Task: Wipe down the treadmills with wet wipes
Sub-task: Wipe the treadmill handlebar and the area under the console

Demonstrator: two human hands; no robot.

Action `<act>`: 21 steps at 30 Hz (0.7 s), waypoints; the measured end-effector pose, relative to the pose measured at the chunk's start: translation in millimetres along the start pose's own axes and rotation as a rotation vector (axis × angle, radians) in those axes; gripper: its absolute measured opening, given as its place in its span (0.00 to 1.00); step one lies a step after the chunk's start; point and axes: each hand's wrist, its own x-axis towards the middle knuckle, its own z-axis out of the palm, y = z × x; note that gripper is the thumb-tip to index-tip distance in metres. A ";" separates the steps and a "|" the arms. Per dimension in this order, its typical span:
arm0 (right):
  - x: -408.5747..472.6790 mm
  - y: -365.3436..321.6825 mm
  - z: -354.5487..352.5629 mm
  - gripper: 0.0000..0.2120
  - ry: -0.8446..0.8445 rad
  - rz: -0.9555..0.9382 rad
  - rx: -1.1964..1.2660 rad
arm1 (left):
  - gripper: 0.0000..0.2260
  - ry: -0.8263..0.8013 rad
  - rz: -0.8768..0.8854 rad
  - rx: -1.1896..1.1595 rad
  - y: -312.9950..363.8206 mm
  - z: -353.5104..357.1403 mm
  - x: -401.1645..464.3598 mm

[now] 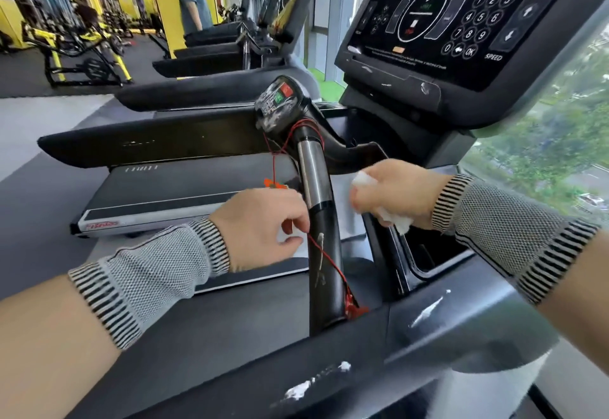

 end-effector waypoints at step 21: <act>-31.8 10.1 39.3 0.08 -0.057 -0.124 -0.300 | 0.10 0.162 -0.083 -0.040 -1.7 16.2 -0.1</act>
